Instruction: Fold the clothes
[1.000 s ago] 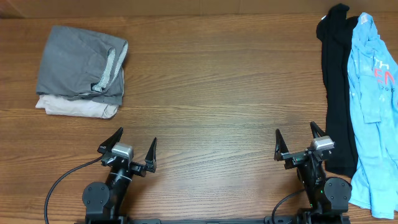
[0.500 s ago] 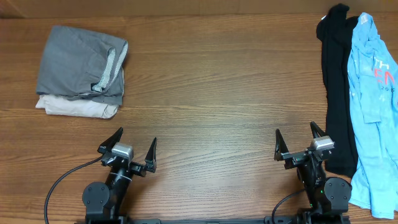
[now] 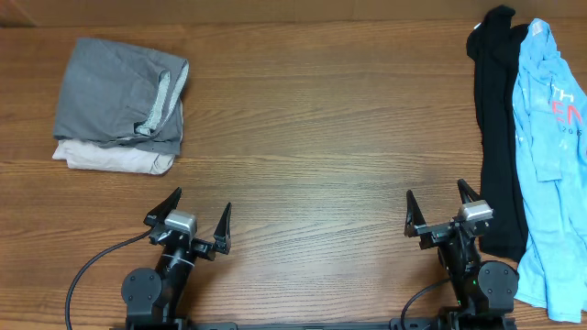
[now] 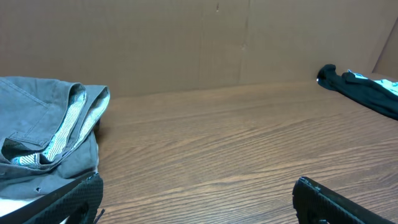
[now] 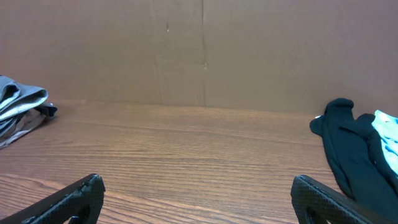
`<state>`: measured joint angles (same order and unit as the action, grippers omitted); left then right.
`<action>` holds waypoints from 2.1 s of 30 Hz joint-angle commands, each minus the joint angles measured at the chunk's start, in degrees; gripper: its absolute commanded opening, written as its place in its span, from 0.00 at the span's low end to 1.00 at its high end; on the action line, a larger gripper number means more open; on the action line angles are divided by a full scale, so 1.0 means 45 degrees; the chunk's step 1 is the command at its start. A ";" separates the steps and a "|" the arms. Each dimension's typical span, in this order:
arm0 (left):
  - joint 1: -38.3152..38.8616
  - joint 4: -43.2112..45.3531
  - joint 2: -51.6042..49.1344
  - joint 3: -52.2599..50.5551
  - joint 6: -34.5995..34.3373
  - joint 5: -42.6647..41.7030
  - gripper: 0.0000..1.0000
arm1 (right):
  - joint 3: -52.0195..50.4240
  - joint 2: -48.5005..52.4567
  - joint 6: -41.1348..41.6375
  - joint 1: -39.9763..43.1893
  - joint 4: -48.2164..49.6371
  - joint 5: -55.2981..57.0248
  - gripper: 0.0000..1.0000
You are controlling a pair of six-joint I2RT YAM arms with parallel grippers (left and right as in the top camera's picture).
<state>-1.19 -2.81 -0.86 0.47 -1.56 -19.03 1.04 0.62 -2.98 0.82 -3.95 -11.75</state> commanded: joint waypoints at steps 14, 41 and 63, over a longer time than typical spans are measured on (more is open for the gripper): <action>0.0058 0.0010 0.0136 -0.0044 -0.0083 0.0136 1.00 | -0.0131 -0.0102 0.0053 0.0073 0.0083 0.0034 1.00; 0.0058 0.0019 0.0136 -0.0044 -0.0083 0.0131 1.00 | -0.0131 -0.0102 0.0058 0.0073 0.0092 -0.0306 1.00; 0.0053 -0.2288 -0.1098 0.2778 -0.0806 -0.0112 1.00 | 0.1783 -0.0102 0.1151 0.0073 -0.1409 -0.0447 1.00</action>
<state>-1.19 -12.93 -2.52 8.29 -4.38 -19.07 5.43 0.62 1.65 0.82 -9.15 -13.34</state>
